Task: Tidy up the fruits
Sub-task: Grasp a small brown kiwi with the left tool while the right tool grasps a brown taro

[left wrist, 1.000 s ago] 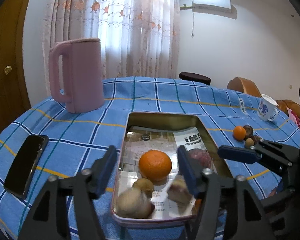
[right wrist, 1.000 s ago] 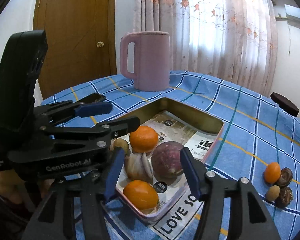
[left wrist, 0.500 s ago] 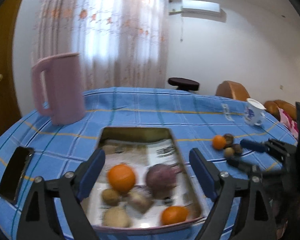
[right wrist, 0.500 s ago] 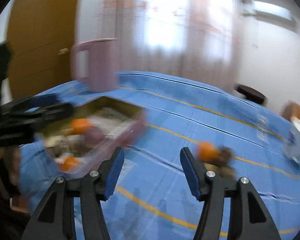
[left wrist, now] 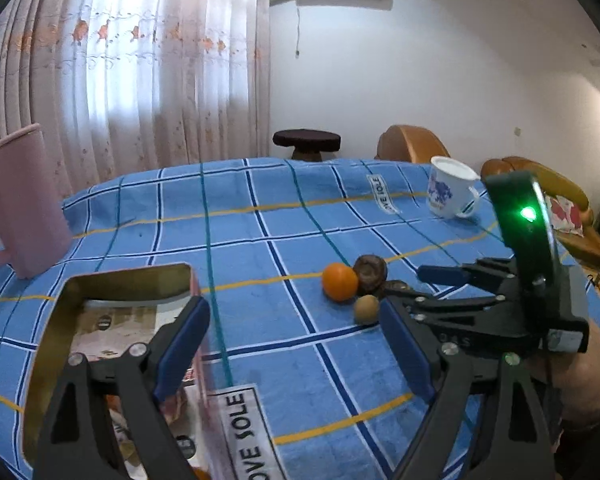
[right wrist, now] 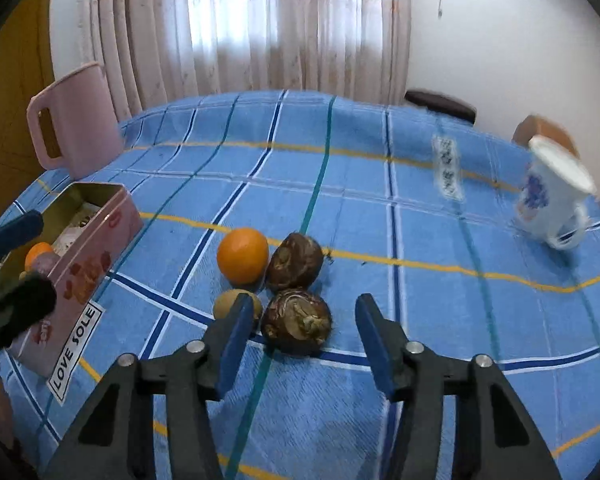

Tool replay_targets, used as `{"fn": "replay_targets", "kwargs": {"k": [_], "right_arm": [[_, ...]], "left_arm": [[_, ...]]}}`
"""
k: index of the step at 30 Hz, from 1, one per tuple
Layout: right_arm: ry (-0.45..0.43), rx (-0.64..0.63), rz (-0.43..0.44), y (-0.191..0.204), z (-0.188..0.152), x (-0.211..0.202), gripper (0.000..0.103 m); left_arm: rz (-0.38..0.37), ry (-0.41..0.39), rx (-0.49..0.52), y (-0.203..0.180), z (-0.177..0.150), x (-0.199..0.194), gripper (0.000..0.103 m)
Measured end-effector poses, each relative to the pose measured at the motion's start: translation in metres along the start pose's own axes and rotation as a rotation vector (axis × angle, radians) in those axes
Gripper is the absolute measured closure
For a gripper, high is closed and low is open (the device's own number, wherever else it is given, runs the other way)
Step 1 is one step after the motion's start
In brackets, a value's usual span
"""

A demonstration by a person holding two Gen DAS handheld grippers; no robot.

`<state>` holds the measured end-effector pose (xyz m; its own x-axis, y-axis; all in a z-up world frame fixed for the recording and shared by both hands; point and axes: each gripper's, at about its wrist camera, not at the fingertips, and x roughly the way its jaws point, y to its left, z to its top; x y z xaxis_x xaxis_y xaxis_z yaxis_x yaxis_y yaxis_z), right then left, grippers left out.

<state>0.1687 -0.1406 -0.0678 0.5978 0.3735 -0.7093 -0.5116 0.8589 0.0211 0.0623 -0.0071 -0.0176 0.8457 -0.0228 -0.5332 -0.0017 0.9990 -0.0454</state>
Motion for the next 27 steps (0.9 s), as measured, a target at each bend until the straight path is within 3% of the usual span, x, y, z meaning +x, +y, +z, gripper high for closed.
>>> {"fn": "replay_targets", "kwargs": {"k": [2, 6, 10, 14, 16, 18, 23, 26, 27], "right_arm": [[0.018, 0.036, 0.034, -0.008, 0.001, 0.01, 0.064], [0.009, 0.064, 0.08, -0.016, -0.005, 0.005, 0.064], [-0.064, 0.079, 0.018, -0.022, -0.008, -0.01, 0.064], [-0.079, 0.085, -0.029, -0.029, -0.01, -0.016, 0.064], [-0.083, 0.088, -0.027, -0.031, -0.011, -0.018, 0.064], [-0.093, 0.096, -0.029, -0.034, -0.011, -0.02, 0.064], [-0.126, 0.106, -0.033, -0.036, -0.014, -0.027, 0.064], [-0.138, 0.102, -0.025, -0.036, -0.014, -0.03, 0.064], [-0.141, 0.103, -0.021, -0.036, -0.014, -0.03, 0.064]], "left_arm": [[-0.005, 0.015, 0.007, -0.004, 0.0, 0.005, 0.014], [-0.015, 0.036, 0.021, -0.01, 0.0, 0.014, 0.014], [-0.046, 0.067, 0.03, -0.022, 0.003, 0.027, 0.014], [-0.087, 0.132, 0.046, -0.037, 0.002, 0.049, 0.017], [-0.105, 0.172, 0.047, -0.045, 0.001, 0.063, 0.024], [-0.126, 0.227, 0.057, -0.051, 0.001, 0.077, 0.044], [-0.149, 0.285, 0.026, -0.056, 0.006, 0.098, 0.051], [-0.144, 0.32, 0.015, -0.055, 0.006, 0.107, 0.075], [-0.147, 0.316, 0.002, -0.053, 0.006, 0.106, 0.075]]}}
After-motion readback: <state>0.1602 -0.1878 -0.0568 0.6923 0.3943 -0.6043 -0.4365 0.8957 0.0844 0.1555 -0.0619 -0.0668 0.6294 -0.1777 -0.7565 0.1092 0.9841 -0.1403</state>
